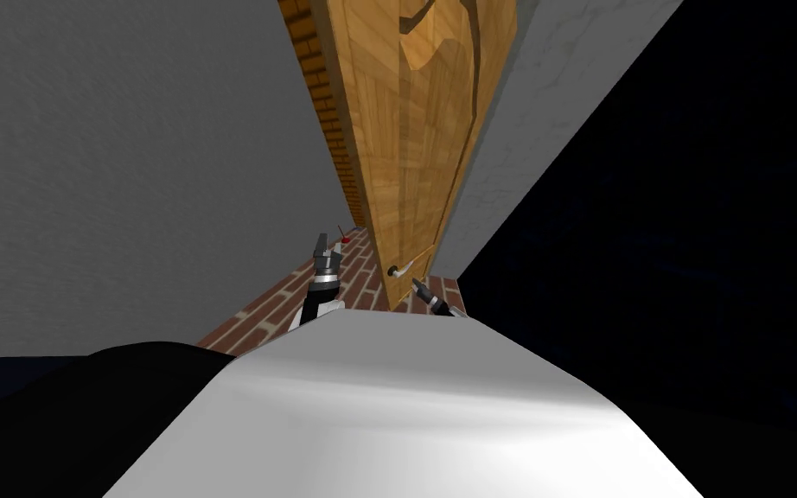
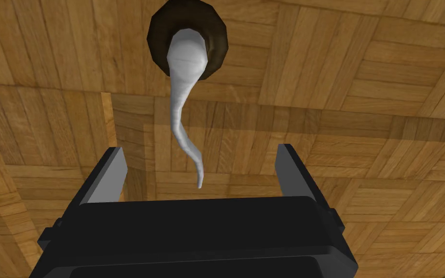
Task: Push the door open
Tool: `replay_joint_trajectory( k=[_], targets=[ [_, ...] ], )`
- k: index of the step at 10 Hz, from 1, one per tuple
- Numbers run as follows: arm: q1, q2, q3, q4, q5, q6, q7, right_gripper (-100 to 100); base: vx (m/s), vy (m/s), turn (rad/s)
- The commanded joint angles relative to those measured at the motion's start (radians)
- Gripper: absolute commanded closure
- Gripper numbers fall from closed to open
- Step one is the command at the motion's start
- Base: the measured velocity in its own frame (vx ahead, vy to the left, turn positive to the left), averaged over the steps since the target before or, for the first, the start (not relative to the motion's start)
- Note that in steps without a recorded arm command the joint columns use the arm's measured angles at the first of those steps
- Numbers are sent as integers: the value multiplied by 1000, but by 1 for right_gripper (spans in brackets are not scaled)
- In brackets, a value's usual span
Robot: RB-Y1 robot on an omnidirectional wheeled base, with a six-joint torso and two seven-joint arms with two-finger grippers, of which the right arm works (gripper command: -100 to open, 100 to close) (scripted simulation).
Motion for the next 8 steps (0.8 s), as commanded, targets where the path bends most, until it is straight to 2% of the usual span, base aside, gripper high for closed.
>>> replay_joint_trajectory(
  k=[1, 3, 4, 5, 8],
  targets=[
    [-5, 14, -5, 7, 0, 6, 6, -100, 189, 173, 29],
    [-20, 48, -19, 28, 1, 20, 18, -100, 194, 197, 82],
    [-15, 35, -15, 18, 0, 16, 13, -100, 72, 84, 10],
    [-15, 35, -15, 18, 0, 16, 13, 100, -1, -6, -13],
    [-15, 35, -15, 18, 0, 16, 13, 100, -26, -30, 1]
  ],
)
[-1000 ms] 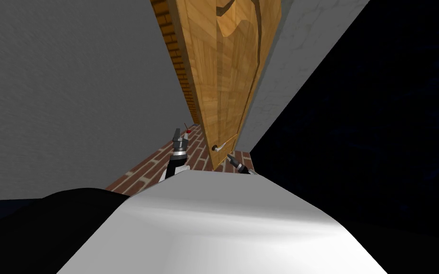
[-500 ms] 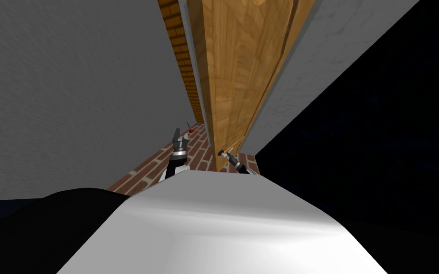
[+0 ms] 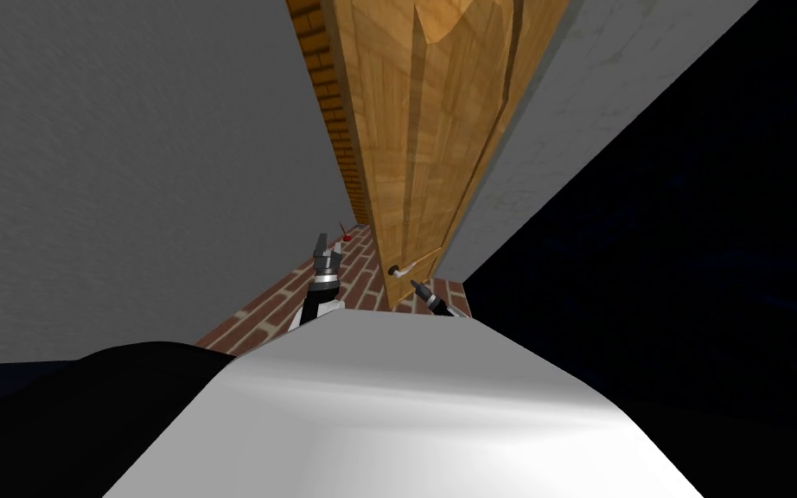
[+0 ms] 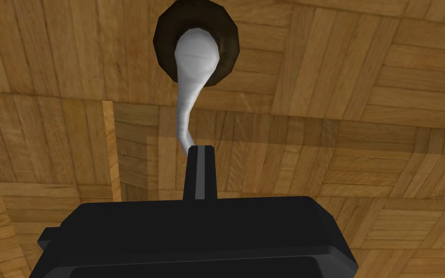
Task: Push the door open
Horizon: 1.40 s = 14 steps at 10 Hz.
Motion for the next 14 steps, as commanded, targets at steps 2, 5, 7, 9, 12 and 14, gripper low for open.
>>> replay_joint_trajectory(
  k=[2, 5, 7, 9, 12, 14],
  targets=[
    [0, 0, 0, 0, 0, 0, 0, 100, -6, -4, 0],
    [-9, 28, -58, 23, -22, 41, 9, -100, -166, 67, -120],
    [-23, 45, -60, 42, -19, 42, 15, -100, 10, 82, 41],
    [-33, 62, -68, 55, -19, 52, 21, -100, 187, 143, 70],
    [-51, 92, -84, 76, -19, 68, 31, -100, 204, 130, 63],
    [-45, 85, -81, 68, -19, 67, 29, 100, 42, 28, -1]
  ],
)
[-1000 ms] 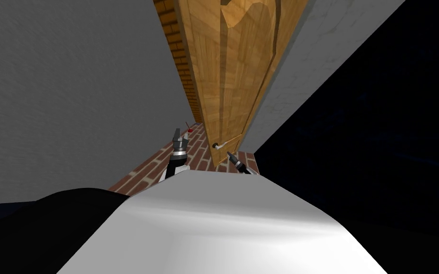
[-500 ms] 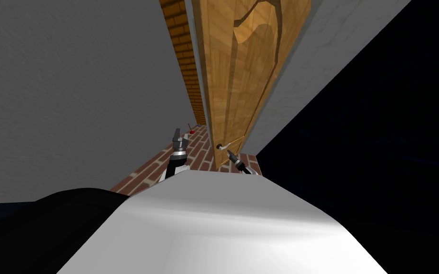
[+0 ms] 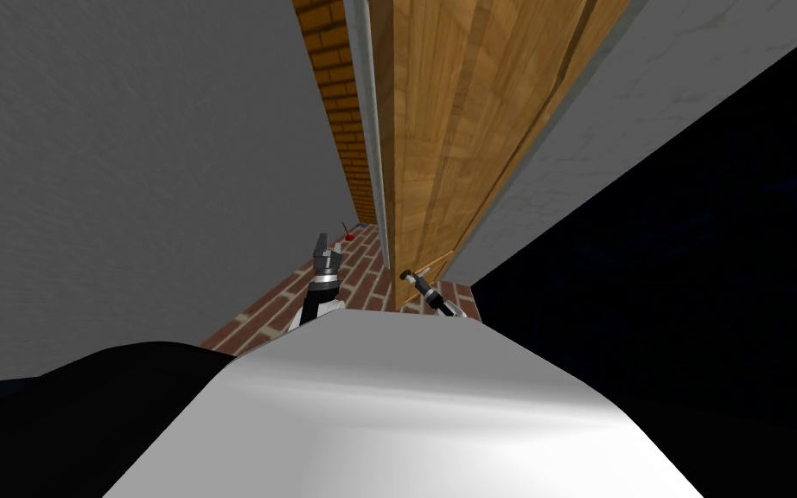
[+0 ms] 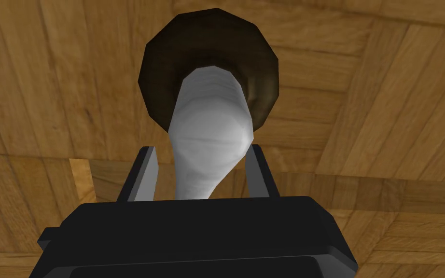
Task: Push the door open
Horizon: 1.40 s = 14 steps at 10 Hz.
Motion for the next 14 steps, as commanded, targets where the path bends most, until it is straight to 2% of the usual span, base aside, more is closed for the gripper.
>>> replay_joint_trajectory(
  k=[1, 5, 6, 9, 12, 14],
  targets=[
    [1, -1, 0, 0, 0, 0, 0, 100, -36, -24, 8],
    [1, -1, 0, 0, 0, 0, 0, 100, -12, -11, 0],
    [11, -24, 22, -13, 5, -11, -11, 100, -10, -82, 11],
    [23, -60, 57, -41, 14, -35, -27, 100, -63, -157, 16],
    [43, -115, 110, -84, 27, -72, -52, 100, -114, -155, 74],
    [45, -122, 117, -89, 29, -76, -55, 100, -77, -81, 7]
  ],
)
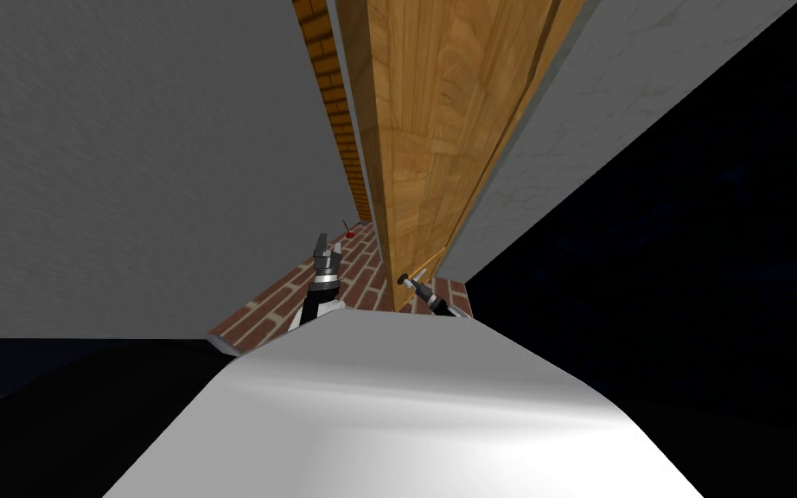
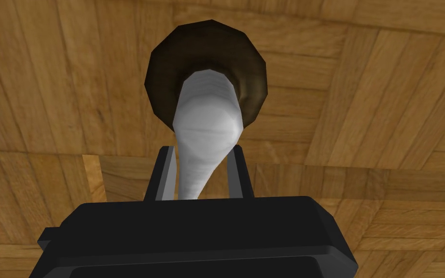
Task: Push the door open
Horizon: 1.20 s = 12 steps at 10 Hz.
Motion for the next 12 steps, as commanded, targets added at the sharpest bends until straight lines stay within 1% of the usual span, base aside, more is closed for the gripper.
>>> replay_joint_trajectory(
  k=[1, 2, 6, 7, 8, 10, 12],
  targets=[
    [13, -18, 24, -10, 7, -15, -9, 100, -45, -71, 58],
    [13, -18, 24, -10, 7, -15, -9, 100, -41, -58, 36],
    [13, -18, 24, -10, 7, -15, -9, 100, 1, 8, -16],
    [1, -17, 10, -6, 1, -14, -9, 100, 6, 2, 11],
    [7, -36, 29, -14, 8, -31, -15, 100, -21, -79, 139],
    [12, -48, 41, -21, 12, -43, -17, 100, -70, -112, 97],
    [12, -48, 41, -21, 12, -43, -17, 100, -37, -45, 13]
  ],
)
